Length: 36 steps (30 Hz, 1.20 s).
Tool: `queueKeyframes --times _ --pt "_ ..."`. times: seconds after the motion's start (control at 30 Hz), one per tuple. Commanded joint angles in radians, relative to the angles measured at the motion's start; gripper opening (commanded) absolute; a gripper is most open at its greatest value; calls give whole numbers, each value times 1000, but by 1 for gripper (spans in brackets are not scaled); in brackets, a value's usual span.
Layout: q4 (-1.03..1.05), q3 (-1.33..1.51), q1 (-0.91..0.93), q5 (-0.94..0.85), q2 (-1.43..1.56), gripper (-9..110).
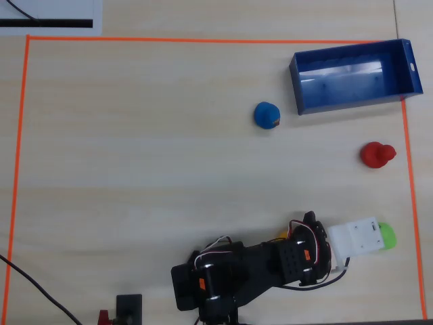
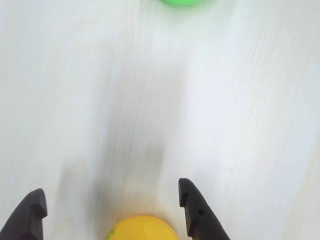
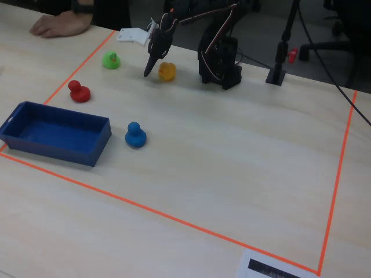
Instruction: Grasp yellow duck and put it into box.
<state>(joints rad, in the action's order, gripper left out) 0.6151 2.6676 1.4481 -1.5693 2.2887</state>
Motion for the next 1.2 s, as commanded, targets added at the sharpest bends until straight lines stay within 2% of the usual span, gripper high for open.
queueKeyframes --times 0.0,0.17,0.27,0.33,0.57,0.7,1.17 --pt "-69 -17 -26 55 54 36" --pt "-189 74 -37 91 172 36" --pt "-144 97 -37 100 242 37" --pt "15 46 -40 95 258 37" --pt "821 -339 -78 77 179 36" --pt "1066 -497 -114 109 118 35" --pt "1135 -462 32 6 132 36"
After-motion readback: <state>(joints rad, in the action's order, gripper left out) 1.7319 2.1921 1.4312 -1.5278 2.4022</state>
